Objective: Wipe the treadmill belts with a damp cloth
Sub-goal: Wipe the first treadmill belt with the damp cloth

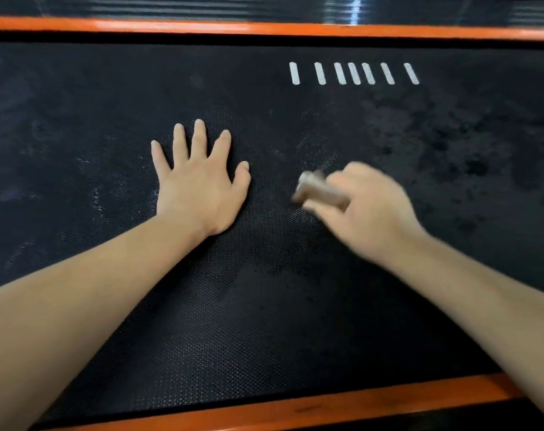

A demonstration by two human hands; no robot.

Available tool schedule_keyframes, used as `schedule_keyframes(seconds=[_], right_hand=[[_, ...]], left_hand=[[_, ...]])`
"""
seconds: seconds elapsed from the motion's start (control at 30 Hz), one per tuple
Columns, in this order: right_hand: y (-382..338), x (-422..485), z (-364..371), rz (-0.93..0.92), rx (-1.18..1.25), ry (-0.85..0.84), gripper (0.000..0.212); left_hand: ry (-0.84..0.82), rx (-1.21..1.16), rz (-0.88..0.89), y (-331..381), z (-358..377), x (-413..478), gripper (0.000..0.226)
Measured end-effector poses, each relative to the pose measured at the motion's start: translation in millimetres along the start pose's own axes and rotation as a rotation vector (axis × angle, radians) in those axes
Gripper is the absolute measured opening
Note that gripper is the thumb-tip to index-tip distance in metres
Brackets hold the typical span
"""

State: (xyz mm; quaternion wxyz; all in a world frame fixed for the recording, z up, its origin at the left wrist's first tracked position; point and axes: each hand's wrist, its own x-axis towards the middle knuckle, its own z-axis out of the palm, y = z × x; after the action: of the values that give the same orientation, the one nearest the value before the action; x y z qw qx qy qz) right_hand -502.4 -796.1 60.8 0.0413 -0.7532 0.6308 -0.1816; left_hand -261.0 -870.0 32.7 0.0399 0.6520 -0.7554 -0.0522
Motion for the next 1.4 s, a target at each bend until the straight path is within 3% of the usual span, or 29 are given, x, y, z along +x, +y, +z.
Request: schedule_keyframes(seconds=[0.1,0.17,0.27,0.33,0.47,0.5,0.6,0.7,0.87,1.0,1.1,1.27,1.4], right_hand=[[13,18,-3,0.258,-0.048,0.039,0.045],[-15,-5,2,0.133,0.007,0.042,0.042],[-45,-47,1,-0.106,0.209,-0.13,0.04],[-19,-35,-3,-0.147,0.112,-0.101,0.038],[39,-5,-15,0.229,-0.071,0.039,0.041],[35,-12,-13,0.227,-0.069,0.061,0.041],[-10,-52,-8,0.002,0.102,-0.028,0.041],[0,-52,-11,-0.103,0.108,-0.073,0.041],[57,-3,-17,0.278,-0.068,0.072,0.042],[7,-47,-12,0.0,0.111,-0.019,0.039],[22,-41,-16,-0.095,0.09,-0.057,0.039],[78,22,-19,0.313,-0.107,0.091,0.046],[16,-28,-12,0.043,0.097,-0.028,0.04]], left_hand=[[-0.003,-0.013,-0.002,1,-1,-1,0.069],[0.003,-0.009,-0.001,1,-1,-1,0.069],[0.01,-0.004,-0.001,1,-2,-2,0.069],[0.002,-0.014,0.004,2,-3,-3,0.069],[-0.034,-0.055,0.006,3,-9,-3,0.064],[-0.025,-0.057,0.033,6,-12,-3,0.061],[0.012,-0.046,0.169,23,-18,0,0.052],[-0.057,-0.158,0.147,49,-15,-2,0.053],[-0.011,-0.107,0.126,55,6,-10,0.06],[-0.011,-0.048,0.122,57,8,-9,0.062],[-0.016,-0.039,0.13,57,6,-12,0.062],[-0.025,-0.042,0.126,57,7,-11,0.062],[-0.015,-0.017,0.131,58,7,-11,0.063]])
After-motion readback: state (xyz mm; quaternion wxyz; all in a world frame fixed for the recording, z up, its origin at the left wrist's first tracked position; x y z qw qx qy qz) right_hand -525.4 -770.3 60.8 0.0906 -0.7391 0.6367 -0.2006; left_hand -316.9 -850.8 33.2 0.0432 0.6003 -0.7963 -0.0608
